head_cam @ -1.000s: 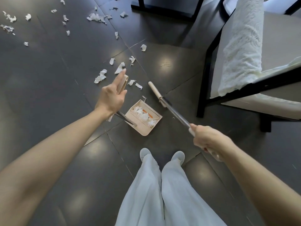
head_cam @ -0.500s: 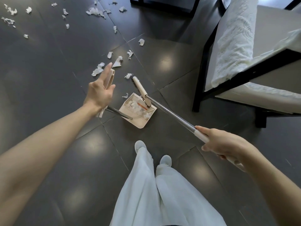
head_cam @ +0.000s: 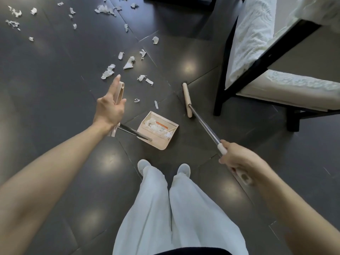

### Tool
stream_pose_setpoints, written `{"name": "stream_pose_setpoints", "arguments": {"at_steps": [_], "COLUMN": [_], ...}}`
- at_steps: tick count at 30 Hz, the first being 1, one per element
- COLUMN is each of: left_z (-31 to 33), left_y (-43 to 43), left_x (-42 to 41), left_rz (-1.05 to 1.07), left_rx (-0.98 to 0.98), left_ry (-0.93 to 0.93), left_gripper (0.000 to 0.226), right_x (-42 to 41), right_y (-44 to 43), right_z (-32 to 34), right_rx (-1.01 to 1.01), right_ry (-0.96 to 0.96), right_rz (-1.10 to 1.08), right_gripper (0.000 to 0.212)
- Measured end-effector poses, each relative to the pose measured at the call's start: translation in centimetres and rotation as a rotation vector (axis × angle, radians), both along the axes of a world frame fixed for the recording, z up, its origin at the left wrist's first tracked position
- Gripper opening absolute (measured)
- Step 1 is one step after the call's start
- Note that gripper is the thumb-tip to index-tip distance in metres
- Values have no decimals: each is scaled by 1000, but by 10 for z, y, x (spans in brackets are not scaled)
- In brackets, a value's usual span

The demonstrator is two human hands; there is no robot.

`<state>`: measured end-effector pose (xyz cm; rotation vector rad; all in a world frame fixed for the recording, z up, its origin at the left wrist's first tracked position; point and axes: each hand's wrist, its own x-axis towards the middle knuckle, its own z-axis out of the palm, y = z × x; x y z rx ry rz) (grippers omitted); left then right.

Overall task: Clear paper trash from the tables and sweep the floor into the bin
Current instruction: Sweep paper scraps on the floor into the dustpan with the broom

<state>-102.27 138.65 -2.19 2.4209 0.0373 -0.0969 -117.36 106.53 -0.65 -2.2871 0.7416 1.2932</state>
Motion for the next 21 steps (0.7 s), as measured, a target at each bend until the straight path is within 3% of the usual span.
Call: {"name": "stream_pose_setpoints", "arguments": {"at_steps": [11, 21], "left_z": [-2, 13], "left_y": [17, 117], "left_x": [-2, -19], "left_rz": [5, 98], "left_rx": [-15, -33], "left_ry": [-7, -28], "left_gripper": [70, 69], "right_x": [-5, 54], "right_y": [54, 109], "right_z": [20, 25], "right_rx": [306, 41], "right_ry": [43, -135], "right_rz": [-90, 122], "right_gripper": [73, 76]}}
